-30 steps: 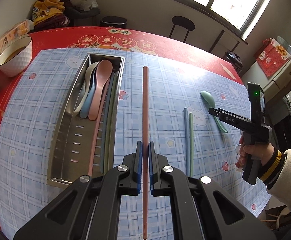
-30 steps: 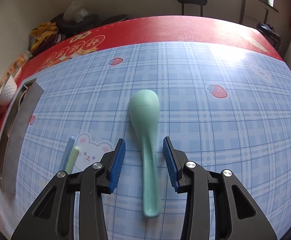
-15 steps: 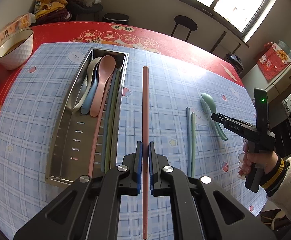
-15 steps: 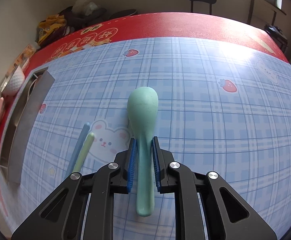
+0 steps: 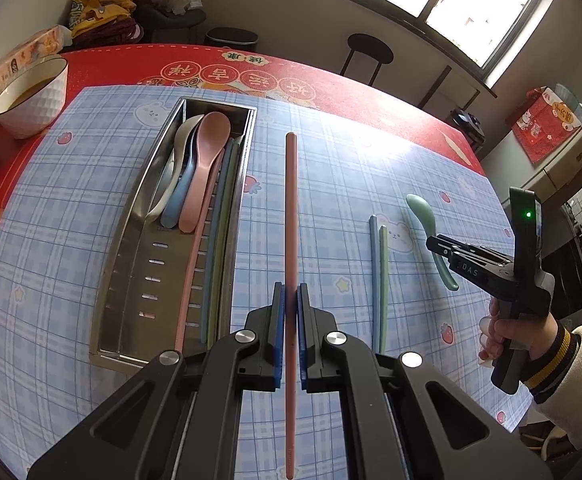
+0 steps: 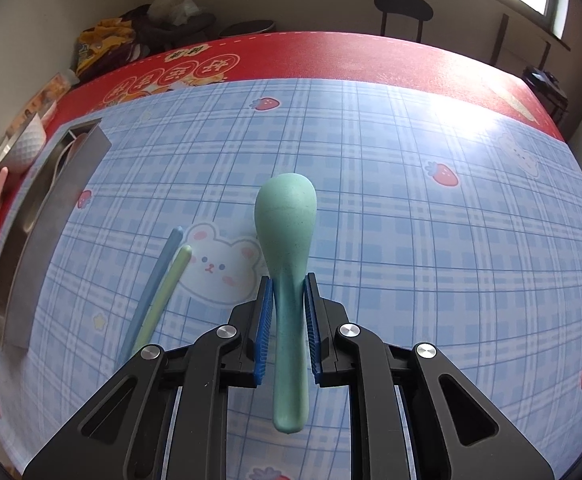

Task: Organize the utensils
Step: 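Lower the pink chopstick into the steel tray and open the left gripper, then carry the mint green spoon to the steel tray, lower it, open the right gripper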

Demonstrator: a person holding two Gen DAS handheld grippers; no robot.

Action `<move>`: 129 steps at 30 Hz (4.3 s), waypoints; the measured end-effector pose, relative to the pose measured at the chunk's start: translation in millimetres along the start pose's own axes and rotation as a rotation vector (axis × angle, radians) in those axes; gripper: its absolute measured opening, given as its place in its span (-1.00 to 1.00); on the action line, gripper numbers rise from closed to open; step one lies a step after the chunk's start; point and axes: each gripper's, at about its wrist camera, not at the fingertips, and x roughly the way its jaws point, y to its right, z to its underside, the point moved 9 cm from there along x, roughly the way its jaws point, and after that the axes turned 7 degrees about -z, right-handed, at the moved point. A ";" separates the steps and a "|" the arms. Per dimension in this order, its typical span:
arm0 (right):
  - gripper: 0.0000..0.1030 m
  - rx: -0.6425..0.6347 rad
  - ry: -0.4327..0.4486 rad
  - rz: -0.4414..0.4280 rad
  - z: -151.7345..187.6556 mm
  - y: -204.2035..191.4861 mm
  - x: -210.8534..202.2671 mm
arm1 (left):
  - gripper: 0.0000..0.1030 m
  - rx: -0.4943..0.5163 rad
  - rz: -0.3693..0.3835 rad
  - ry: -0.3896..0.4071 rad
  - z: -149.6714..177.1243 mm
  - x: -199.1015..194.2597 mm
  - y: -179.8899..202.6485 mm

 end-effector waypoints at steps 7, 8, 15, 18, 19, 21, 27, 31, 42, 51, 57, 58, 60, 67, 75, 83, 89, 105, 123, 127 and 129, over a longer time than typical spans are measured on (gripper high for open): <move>-0.69 0.054 0.001 -0.041 12.3 4.0 -4.7 | -0.89 -0.003 0.005 -0.003 3.8 0.4 0.4; -0.69 0.072 0.012 -0.067 11.9 2.5 -7.3 | -0.89 -0.002 0.004 -0.003 3.9 0.2 0.7; -0.69 0.169 0.048 -0.147 15.3 -3.4 -20.3 | -0.89 -0.001 0.004 -0.004 4.6 0.8 1.3; -0.69 0.181 0.057 -0.172 16.9 -10.9 -25.3 | -0.89 -0.008 -0.003 0.004 2.2 -1.3 -3.4; -0.69 0.185 0.061 -0.180 17.2 -13.0 -26.9 | -0.89 -0.012 -0.007 0.006 0.3 -1.9 -6.3; -0.69 0.193 0.066 -0.195 16.8 -17.5 -29.4 | -0.89 -0.014 -0.019 0.009 -4.8 -3.5 -12.5; -0.69 0.224 0.082 -0.225 11.4 -27.8 -39.0 | -0.89 -0.005 -0.035 0.019 -30.6 -2.0 -33.6; -0.69 0.254 0.104 -0.235 10.9 -30.2 -49.4 | -0.89 0.037 -0.046 -0.005 -49.4 14.7 -41.3; -0.69 0.326 0.117 -0.195 26.2 -19.5 -63.1 | -0.89 0.087 -0.046 -0.117 -64.0 75.4 -47.2; -0.69 0.343 0.122 -0.187 32.9 -19.2 -66.8 | -0.89 0.100 -0.059 -0.159 -58.2 93.9 -49.1; -0.69 0.345 0.122 -0.191 35.2 -22.8 -68.6 | -0.89 0.105 -0.055 -0.160 -56.5 95.6 -49.0; -0.69 0.346 0.122 -0.192 35.4 -23.0 -68.8 | -0.89 0.110 -0.054 -0.150 -57.6 93.4 -48.0; -0.69 0.347 0.121 -0.195 35.3 -24.2 -68.4 | -0.88 0.120 -0.054 -0.135 -59.7 88.4 -46.0; -0.69 0.320 0.107 -0.218 29.9 -40.9 -63.6 | -0.87 0.131 -0.066 -0.092 -60.4 65.7 -48.0; -0.69 0.272 0.085 -0.258 13.9 -76.2 -51.9 | -0.83 0.121 -0.076 -0.059 -52.7 38.8 -65.8; -0.69 0.193 0.051 -0.311 -12.3 -135.7 -27.3 | -0.78 0.113 -0.074 -0.032 -49.7 18.7 -85.0; -0.69 0.160 0.045 -0.346 -42.7 -183.6 -10.2 | -0.78 0.119 -0.078 -0.026 -49.9 14.2 -98.2; -0.69 0.227 -0.013 -0.342 -84.9 -248.8 48.7 | -0.69 0.120 -0.083 -0.029 -48.5 12.8 -128.1; -0.65 0.122 -0.006 -0.355 -103.1 -268.4 45.3 | -0.02 0.091 -0.106 -0.016 -48.3 6.7 -134.1; -0.65 0.115 0.024 -0.342 -99.7 -253.9 29.1 | 0.02 0.098 -0.103 -0.007 -51.2 3.3 -128.2; -0.65 0.129 0.035 -0.336 -94.2 -241.2 21.5 | 0.02 0.104 -0.098 -0.004 -51.9 1.4 -123.4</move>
